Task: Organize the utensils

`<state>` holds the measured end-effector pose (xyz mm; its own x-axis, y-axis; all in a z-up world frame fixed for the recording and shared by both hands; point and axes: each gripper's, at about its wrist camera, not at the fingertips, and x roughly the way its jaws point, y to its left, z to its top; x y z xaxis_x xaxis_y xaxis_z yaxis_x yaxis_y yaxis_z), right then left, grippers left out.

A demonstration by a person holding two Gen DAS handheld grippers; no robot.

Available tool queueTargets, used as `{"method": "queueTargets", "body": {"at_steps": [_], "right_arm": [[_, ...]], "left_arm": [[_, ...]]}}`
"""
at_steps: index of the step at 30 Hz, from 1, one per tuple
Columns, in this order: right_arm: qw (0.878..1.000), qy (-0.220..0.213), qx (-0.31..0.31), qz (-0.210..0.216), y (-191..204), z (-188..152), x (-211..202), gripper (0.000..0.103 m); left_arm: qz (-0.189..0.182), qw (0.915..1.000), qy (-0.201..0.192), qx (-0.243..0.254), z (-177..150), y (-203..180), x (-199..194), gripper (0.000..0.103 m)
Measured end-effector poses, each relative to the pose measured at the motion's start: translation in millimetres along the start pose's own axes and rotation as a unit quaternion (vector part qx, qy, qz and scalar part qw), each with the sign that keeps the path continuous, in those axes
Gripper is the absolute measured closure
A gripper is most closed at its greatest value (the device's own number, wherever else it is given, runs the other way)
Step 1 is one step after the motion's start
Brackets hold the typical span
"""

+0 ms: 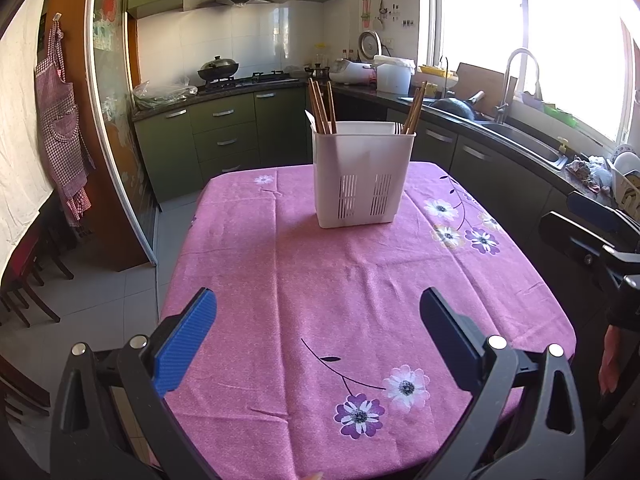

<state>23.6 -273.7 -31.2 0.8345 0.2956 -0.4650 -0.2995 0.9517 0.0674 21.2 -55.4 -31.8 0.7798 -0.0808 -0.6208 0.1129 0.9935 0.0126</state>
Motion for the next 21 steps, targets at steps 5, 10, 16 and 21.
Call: {"method": "queueTargets", "body": {"at_steps": [5,10,16,21], "right_arm": [[1.000,0.000,0.001,0.000,0.1,0.1,0.0,0.005],[1.000,0.001,0.002,0.001,-0.9,-0.6,1.2,0.005],[1.000,0.003,0.003,0.002,-2.0,-2.8,2.9,0.005],[1.000,0.006,0.004,0.003,-4.0,-5.7,5.7,0.005]], "left_arm": [[-0.002,1.0000,0.002,0.002,-0.6,-1.4,0.4,0.006],[-0.003,1.0000,0.003,-0.002,-0.7,-0.4,0.8,0.006],[-0.016,0.9998,-0.007,-0.009,-1.8,3.0,0.6,0.006],[-0.010,0.9998,-0.013,-0.010,-1.6,3.1,0.8,0.006]]}}
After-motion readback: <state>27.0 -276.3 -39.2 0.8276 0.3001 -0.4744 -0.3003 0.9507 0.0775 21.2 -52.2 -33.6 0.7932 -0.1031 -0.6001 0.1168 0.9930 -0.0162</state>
